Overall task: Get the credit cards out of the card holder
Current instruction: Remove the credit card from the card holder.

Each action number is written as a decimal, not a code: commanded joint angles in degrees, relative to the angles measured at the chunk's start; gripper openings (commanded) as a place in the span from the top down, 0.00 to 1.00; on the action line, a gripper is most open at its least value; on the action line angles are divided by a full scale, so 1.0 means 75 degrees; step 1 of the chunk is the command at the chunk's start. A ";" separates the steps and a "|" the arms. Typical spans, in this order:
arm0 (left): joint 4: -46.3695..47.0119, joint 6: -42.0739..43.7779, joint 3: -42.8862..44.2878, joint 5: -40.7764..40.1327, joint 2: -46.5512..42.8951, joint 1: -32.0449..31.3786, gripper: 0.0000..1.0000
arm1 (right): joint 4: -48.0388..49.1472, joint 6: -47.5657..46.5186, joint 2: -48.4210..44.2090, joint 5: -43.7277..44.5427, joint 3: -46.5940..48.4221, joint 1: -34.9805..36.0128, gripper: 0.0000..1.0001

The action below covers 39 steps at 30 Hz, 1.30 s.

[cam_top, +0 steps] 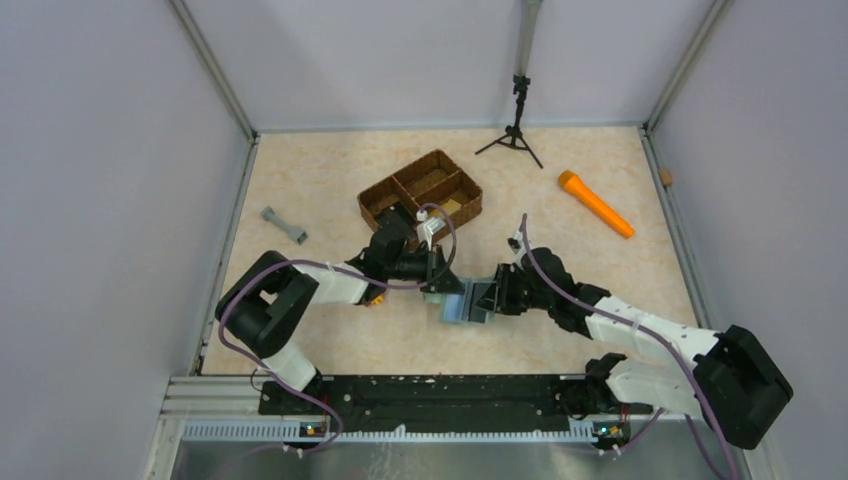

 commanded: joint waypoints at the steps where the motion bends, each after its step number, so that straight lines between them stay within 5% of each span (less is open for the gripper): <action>1: 0.0085 0.0130 0.0197 0.0324 0.0037 -0.0158 0.96 | -0.0193 -0.0168 0.0086 0.0506 0.0593 0.0077 0.92; 4: 0.0084 0.0185 0.0134 0.0305 -0.0071 -0.0156 0.84 | -0.0704 -0.0286 0.0017 0.0835 0.0716 0.0077 1.00; 9: -0.0125 0.0204 -0.0077 -0.0027 -0.0440 -0.0148 0.42 | -0.1275 -0.0418 -0.0462 0.1116 0.0801 0.0077 1.00; 15: 0.3060 -0.1550 -0.1076 0.0291 0.0071 -0.0238 0.14 | -0.1498 -0.0562 -0.0766 0.1030 0.0849 0.0077 1.00; 23: 0.4609 -0.2538 -0.0809 0.0165 0.0902 -0.0779 0.09 | -0.1509 -0.0855 -0.0028 0.0668 0.1188 0.0133 1.00; 33: 0.0429 -0.0790 0.0030 -0.1874 0.0017 -0.1549 0.11 | -0.2438 -0.0522 0.1220 0.2107 0.2168 0.0628 1.00; 37: -0.0657 -0.0763 0.0201 -0.2816 -0.0049 -0.1647 0.18 | -0.2236 -0.0492 0.0976 0.1997 0.2071 0.0643 1.00; 39: -0.0788 -0.0890 0.0118 -0.3187 -0.0127 -0.1659 0.30 | -0.2360 -0.0560 0.0891 0.2087 0.2101 0.0642 1.00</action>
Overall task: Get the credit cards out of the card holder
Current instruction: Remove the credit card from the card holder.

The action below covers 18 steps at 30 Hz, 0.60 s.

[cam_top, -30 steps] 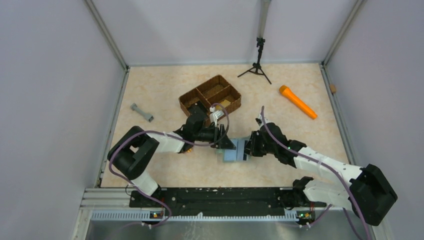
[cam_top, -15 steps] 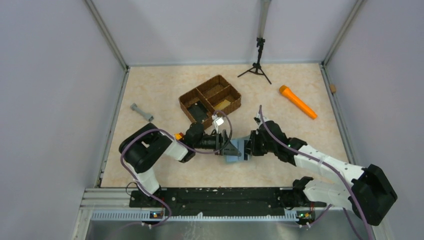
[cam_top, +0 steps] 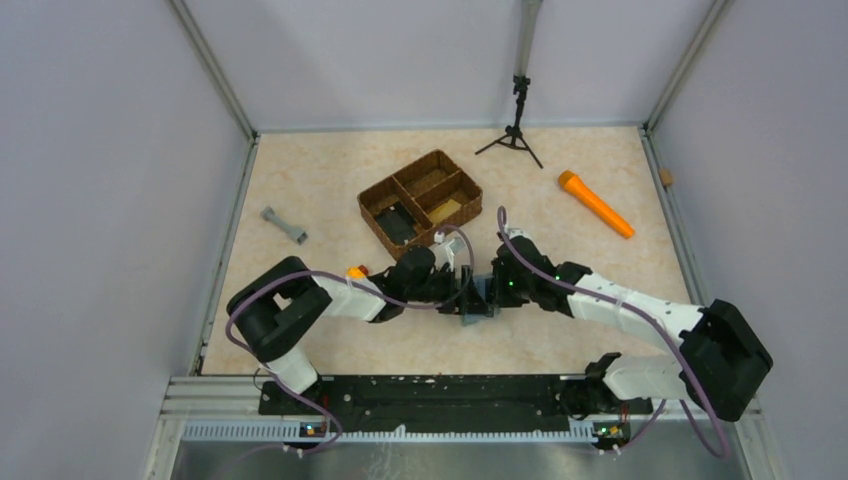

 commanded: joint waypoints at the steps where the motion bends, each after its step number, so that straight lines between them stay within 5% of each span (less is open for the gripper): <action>1: -0.0765 0.0076 0.0119 -0.1253 -0.0373 -0.0045 0.38 | 0.0137 0.0039 -0.0376 0.0140 0.0334 0.0136 1.00; 5: -0.0656 -0.0045 -0.0255 -0.1555 -0.0647 -0.0012 0.57 | 0.0017 -0.0092 -0.0797 0.0053 0.0234 0.0138 1.00; 12: -0.0914 0.0001 -0.0553 -0.1699 -0.1107 0.0014 0.45 | -0.0229 -0.0224 -0.1137 0.0327 0.0078 0.0136 1.00; 18: -0.1451 0.0189 -0.0667 -0.1950 -0.1417 0.0180 0.51 | -0.0435 -0.0281 -0.1111 0.0432 0.0162 0.0136 1.00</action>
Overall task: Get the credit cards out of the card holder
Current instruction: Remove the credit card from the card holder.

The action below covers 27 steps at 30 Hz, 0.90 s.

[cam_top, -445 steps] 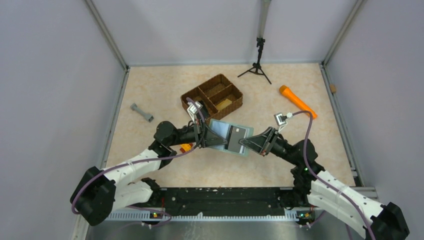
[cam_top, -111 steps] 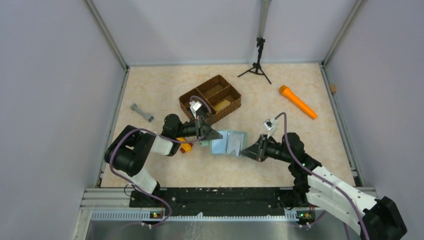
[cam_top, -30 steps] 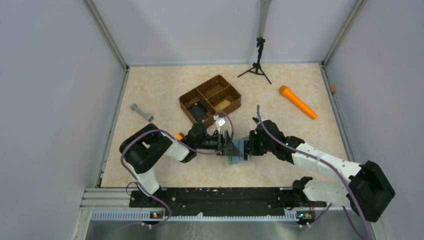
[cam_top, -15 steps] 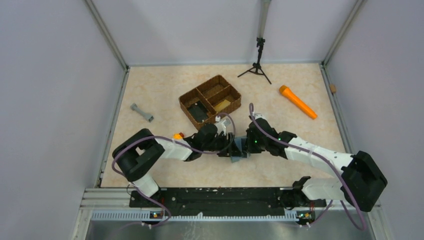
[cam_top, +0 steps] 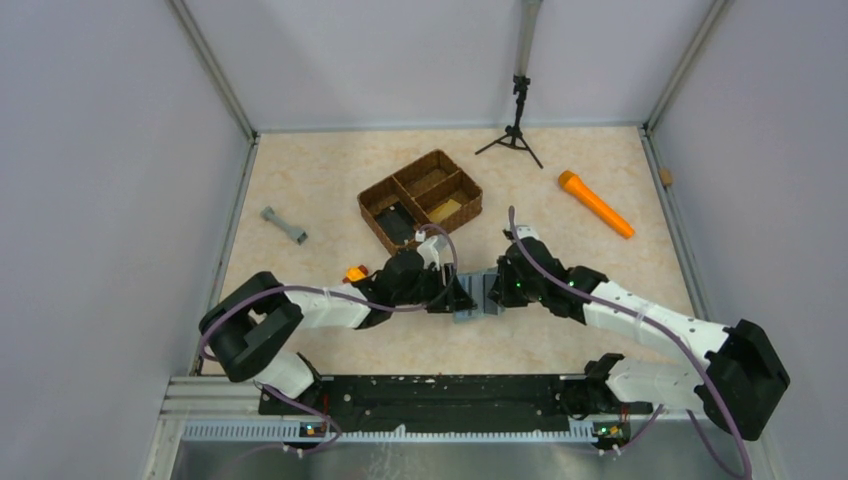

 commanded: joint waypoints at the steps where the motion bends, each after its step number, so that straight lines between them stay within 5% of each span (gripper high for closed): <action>1: -0.0426 0.0200 -0.0208 -0.0406 -0.0268 0.0270 0.52 | -0.0124 -0.0087 -0.0209 0.0156 0.0210 0.0064 1.00; 6: 0.0680 0.0231 -0.0526 0.0603 -0.0256 0.0652 0.52 | -0.0046 -0.0133 -0.0600 0.0033 0.0084 0.0057 1.00; 15: 0.1417 0.0217 -0.0804 0.1896 -0.0536 0.1278 0.92 | 0.0323 -0.0179 -0.1097 -0.0391 -0.0442 -0.0279 1.00; 18: 0.1324 0.0282 -0.0816 0.2247 -0.0703 0.1450 0.99 | 0.0454 -0.0393 -0.1241 -0.0459 -0.0782 -0.0577 0.90; 24: 0.1253 0.0229 -0.0799 0.2762 -0.0960 0.1516 1.00 | 0.0225 -0.0705 -0.1982 -0.0299 -0.1235 -0.0967 0.45; 27: 0.1172 0.0253 -0.0778 0.2759 -0.1018 0.1519 1.00 | 0.0153 -0.0638 -0.2415 -0.0393 -0.1298 -0.0969 0.38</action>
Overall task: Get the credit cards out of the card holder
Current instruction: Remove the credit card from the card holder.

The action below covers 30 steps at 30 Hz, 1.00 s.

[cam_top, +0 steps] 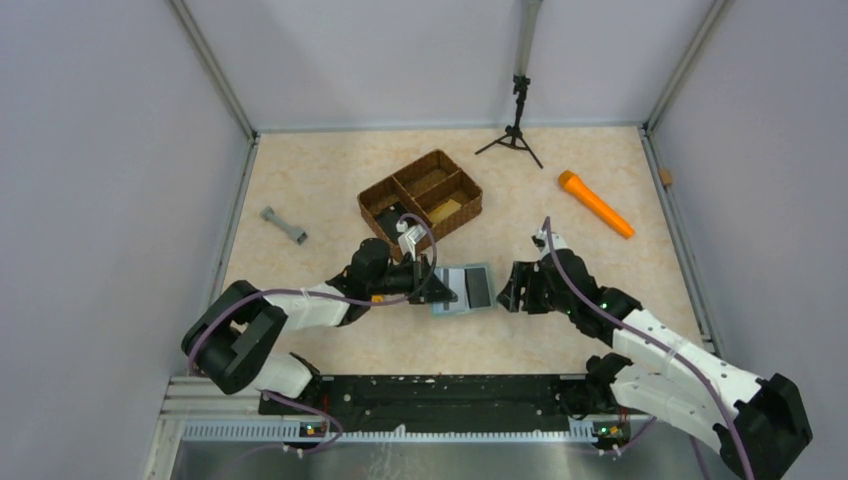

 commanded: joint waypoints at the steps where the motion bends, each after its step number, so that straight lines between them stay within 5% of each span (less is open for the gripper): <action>1: 0.0129 0.0116 -0.0027 0.0262 -0.0308 0.0021 1.00 | -0.0326 -0.0160 -0.0652 0.0271 0.0032 -0.0030 0.38; 5: 0.0131 0.0119 -0.0029 0.0176 -0.0271 0.0016 1.00 | -0.0251 -0.0161 -0.1086 -0.0380 0.0166 -0.0031 0.44; 13: 0.1395 -0.0434 -0.0145 0.0717 -0.0006 -0.0037 1.00 | 0.2372 0.0478 -0.0462 -0.2757 -0.0337 -0.0031 0.61; 22: 0.3065 -0.1256 -0.0174 0.1346 0.0267 -0.0196 0.99 | 0.3968 0.0919 -0.0400 -0.2929 -0.0674 -0.0030 0.62; 30: 0.4269 -0.1994 -0.0071 0.1742 0.0392 -0.0360 0.98 | 0.3984 0.1171 -0.0829 -0.2794 -0.0695 -0.0054 0.70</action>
